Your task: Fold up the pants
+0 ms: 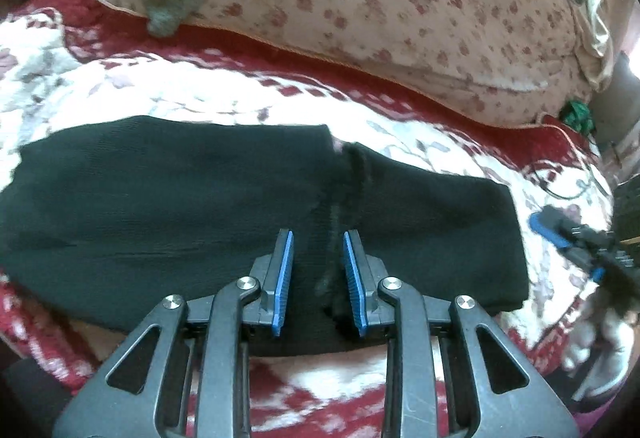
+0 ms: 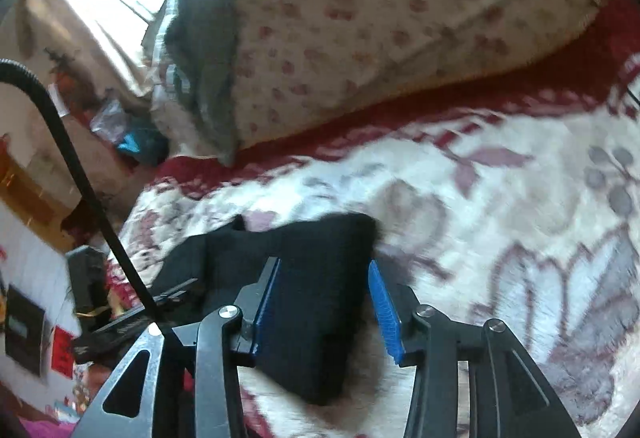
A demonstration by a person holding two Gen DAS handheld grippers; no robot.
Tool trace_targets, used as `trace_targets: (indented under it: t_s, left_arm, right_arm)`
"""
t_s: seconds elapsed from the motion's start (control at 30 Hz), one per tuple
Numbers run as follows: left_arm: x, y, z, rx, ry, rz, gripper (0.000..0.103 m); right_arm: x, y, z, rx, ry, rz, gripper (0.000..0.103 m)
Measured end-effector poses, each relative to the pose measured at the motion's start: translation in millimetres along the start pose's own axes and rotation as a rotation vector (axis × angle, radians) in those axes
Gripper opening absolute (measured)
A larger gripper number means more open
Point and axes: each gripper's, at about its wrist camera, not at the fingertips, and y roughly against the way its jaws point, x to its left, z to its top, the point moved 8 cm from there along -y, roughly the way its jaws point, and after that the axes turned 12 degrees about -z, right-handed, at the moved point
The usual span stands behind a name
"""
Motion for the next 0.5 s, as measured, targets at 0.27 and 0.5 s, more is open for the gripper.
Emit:
trace_targets:
  t_s: [0.27, 0.5]
  left_arm:
    - [40.7, 32.3, 3.0, -0.060, 0.052, 0.100, 0.025]
    - [100.4, 72.5, -10.8, -0.133, 0.237, 0.116, 0.044]
  right_arm:
    - [82.4, -21.3, 1.2, 0.018, 0.134, 0.160, 0.048]
    - [162.4, -64.5, -12.4, 0.085, 0.284, 0.238, 0.054]
